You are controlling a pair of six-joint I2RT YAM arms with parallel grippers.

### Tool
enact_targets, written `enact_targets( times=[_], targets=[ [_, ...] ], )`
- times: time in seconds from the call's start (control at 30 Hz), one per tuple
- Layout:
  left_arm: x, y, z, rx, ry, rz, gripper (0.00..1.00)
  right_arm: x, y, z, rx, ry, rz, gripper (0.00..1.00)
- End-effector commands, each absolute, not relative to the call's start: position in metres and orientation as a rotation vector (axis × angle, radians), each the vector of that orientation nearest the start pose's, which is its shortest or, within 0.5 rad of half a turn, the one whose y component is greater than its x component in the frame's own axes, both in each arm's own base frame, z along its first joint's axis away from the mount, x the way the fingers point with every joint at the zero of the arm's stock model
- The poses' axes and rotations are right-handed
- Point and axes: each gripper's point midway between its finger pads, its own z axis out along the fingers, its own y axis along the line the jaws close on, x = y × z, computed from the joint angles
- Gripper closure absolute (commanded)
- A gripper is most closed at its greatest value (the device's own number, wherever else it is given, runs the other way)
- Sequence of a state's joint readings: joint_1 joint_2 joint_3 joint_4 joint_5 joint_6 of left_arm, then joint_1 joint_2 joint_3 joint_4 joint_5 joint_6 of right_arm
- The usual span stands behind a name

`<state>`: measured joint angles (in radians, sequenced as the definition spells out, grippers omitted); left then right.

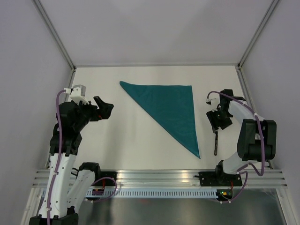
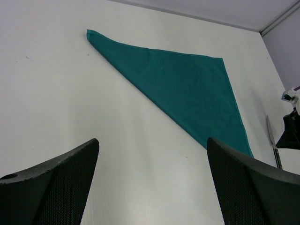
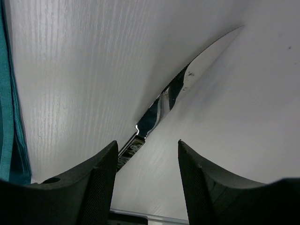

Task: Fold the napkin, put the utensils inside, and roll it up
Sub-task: Grab a utensil with the right arm

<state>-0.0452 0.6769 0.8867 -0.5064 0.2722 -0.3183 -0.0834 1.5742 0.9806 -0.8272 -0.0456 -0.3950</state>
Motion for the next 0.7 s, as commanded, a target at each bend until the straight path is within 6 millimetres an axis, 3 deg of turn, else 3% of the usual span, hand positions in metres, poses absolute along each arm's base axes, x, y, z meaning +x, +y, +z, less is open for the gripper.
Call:
enact_targets(
  times=[0.0, 0.33, 0.67],
  targets=[
    [0.256, -0.073, 0.280, -0.038, 1.887, -0.510, 0.00, 0.237, -0.034, 0.035, -0.578, 3.033, 0.026, 0.41],
    [0.258, -0.073, 0.278, -0.039, 1.895, -0.512, 0.00, 0.219, -0.037, 0.023, -0.642, 3.114, 0.028, 0.41],
    [0.258, -0.073, 0.277, -0.043, 1.898, -0.507, 0.00, 0.214, -0.039, 0.008, -0.672, 3.166, 0.014, 0.43]
  ],
)
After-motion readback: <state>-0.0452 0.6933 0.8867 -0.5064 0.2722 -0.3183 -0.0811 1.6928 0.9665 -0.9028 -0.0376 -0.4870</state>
